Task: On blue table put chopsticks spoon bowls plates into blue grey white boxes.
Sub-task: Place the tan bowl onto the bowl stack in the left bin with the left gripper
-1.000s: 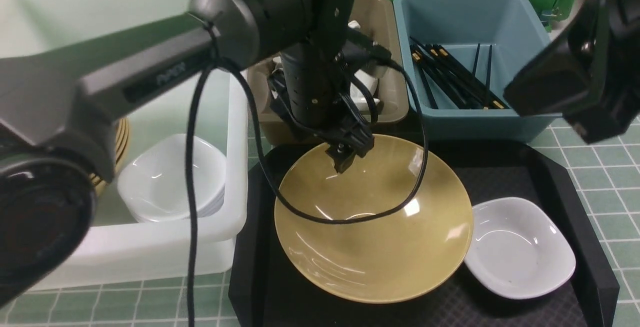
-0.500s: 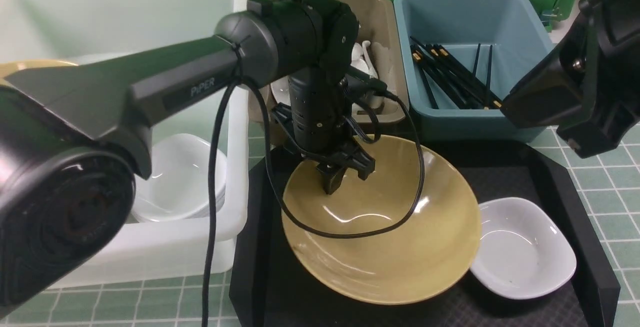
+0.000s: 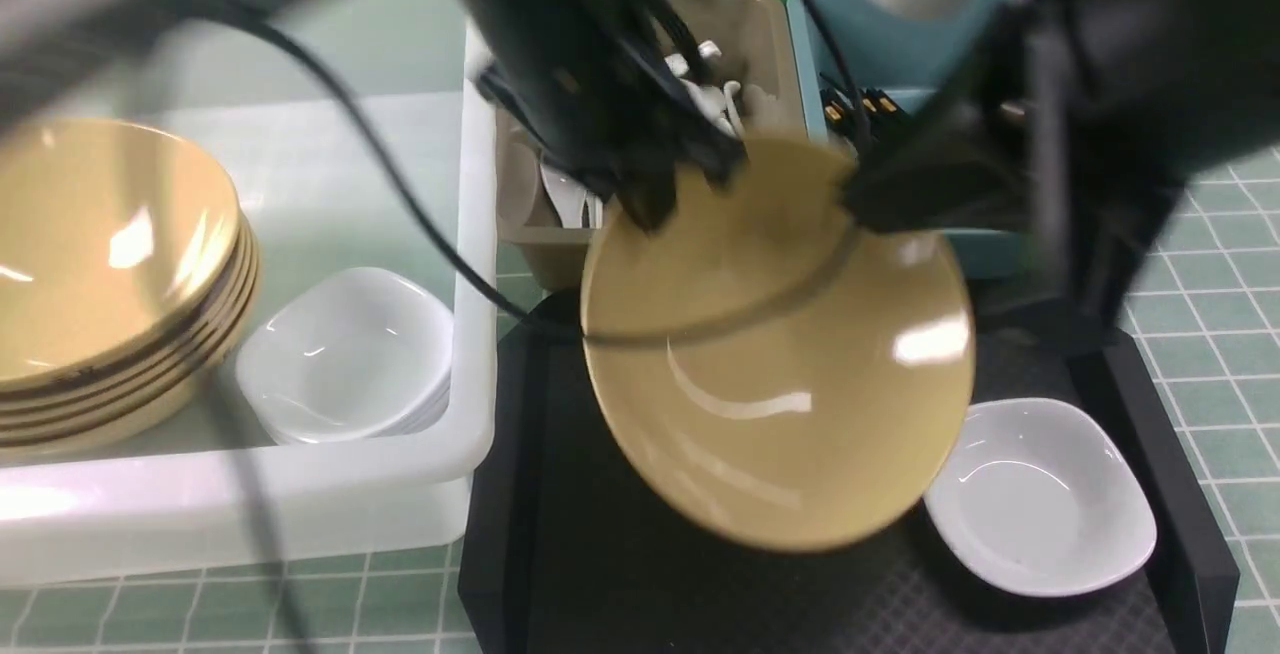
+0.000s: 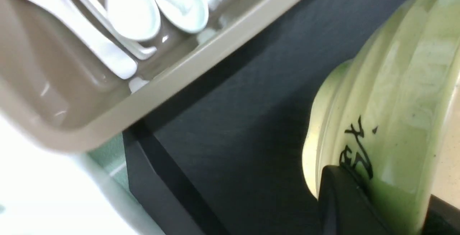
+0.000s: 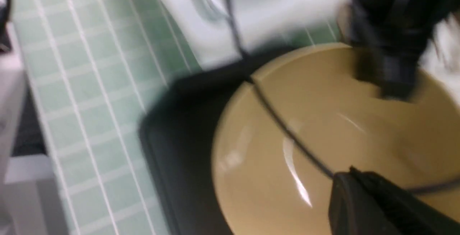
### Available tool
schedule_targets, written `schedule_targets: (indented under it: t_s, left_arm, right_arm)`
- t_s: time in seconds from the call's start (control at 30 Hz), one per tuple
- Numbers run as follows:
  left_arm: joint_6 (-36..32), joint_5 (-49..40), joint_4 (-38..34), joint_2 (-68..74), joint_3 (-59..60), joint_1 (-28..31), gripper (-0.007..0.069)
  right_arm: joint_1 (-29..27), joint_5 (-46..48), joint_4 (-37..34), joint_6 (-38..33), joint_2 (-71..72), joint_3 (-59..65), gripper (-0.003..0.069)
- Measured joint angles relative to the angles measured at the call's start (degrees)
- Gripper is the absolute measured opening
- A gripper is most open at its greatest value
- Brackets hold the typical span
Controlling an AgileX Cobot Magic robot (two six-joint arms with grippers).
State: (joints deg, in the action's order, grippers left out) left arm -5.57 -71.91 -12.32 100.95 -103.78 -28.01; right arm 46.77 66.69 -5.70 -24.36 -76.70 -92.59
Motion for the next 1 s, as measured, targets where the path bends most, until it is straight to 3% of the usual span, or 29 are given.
schedule_targets:
  t_s: [0.2,0.27,0.53,0.7,0.8,1.0]
  left_arm:
    - [-2.0,-0.7,-9.7,-8.1,0.0,12.6,0.0006]
    - [-2.9,-0.8,-12.8,-11.8,0.1,21.4,0.0006]
    - [-3.0,0.0,-13.4,-20.6,11.2,49.3,0.0006]
    - [-3.5,2.9,-12.9,-22.6,23.7,62.5,0.0006]
    - [-3.6,7.0,-13.0,-22.0,27.9,65.6,0.0006]
    - [-3.7,10.7,-15.3,-17.8,29.2,65.9,0.0006]
  right_arm:
    - [7.0,0.1,0.2,-1.4,-5.8,-10.7,0.0036]
    - [9.7,0.8,0.3,-2.3,-9.4,-16.0,0.0036]
    - [12.1,2.7,0.7,-4.4,-14.1,-20.9,0.0038]
    - [12.2,3.0,2.7,-4.6,-14.2,-20.9,0.0038]
    - [12.2,3.0,3.9,-4.8,-14.2,-20.9,0.0038]
    - [12.2,3.1,4.1,-4.8,-14.2,-20.9,0.0038]
